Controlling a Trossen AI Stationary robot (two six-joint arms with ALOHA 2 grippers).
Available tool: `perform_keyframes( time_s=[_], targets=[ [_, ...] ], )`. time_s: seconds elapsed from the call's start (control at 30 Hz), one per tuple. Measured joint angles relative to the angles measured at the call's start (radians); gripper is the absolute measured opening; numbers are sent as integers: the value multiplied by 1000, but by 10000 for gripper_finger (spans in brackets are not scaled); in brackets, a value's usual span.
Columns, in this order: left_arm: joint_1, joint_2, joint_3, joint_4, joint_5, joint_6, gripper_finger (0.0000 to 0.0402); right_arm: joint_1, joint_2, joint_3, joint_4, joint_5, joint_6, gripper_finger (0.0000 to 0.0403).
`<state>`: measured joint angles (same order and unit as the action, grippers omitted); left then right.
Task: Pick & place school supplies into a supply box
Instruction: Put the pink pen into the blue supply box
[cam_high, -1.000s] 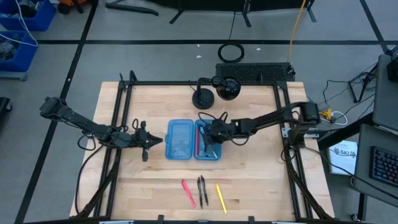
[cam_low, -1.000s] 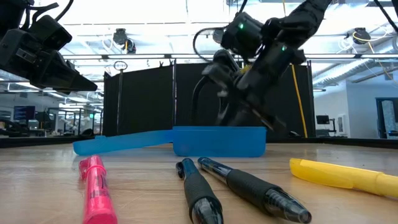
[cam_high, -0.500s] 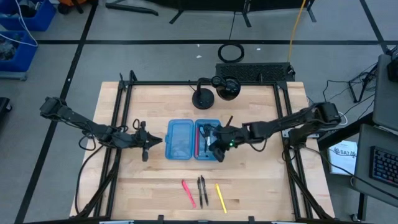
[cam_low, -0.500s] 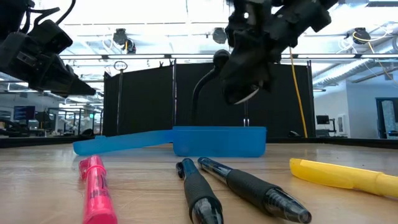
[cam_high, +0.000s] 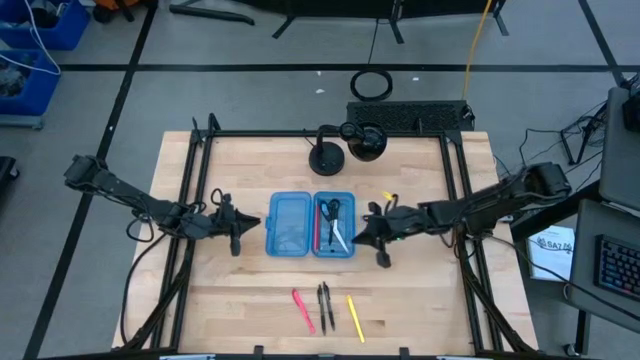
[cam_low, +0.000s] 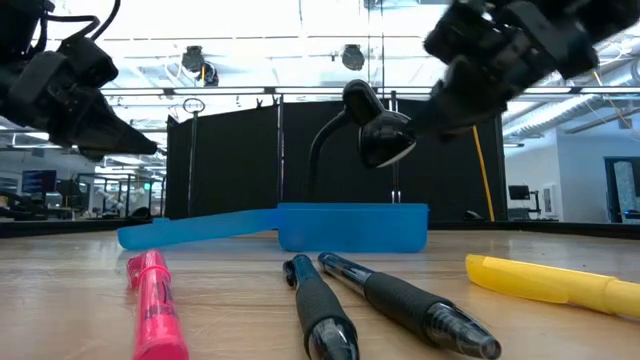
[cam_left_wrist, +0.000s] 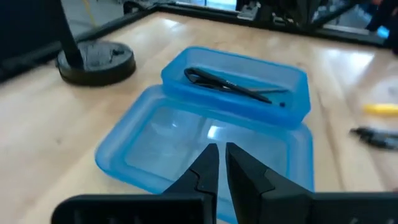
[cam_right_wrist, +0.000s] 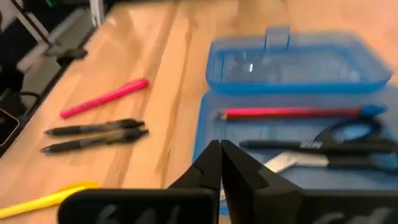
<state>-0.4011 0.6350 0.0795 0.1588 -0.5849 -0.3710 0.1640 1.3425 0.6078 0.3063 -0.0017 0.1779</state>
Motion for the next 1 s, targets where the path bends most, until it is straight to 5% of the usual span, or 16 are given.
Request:
perform_keyframes(
  time_s=[0.27, 0.4, 0.5, 0.67, 1.0],
  targets=[
    [-117, 110, 16, 102, -4, -343, 24, 2, -95, -295, 401, 68, -105, 1],
    [-270, 313, 98, 174, -167, -456, 5, 1, -137, -397, 471, 115, -107, 1],
    [-335, 487, 221, 165, -268, -545, 6, 1, -163, -456, 506, 127, -117, 1],
    [-357, 760, 496, 56, -295, -649, 5, 1, -210, -536, 534, 128, -140, 1],
    [-360, 1153, 1073, -438, -144, -1107, 3, 1, -255, -566, 539, 102, -241, 1]
  ],
)
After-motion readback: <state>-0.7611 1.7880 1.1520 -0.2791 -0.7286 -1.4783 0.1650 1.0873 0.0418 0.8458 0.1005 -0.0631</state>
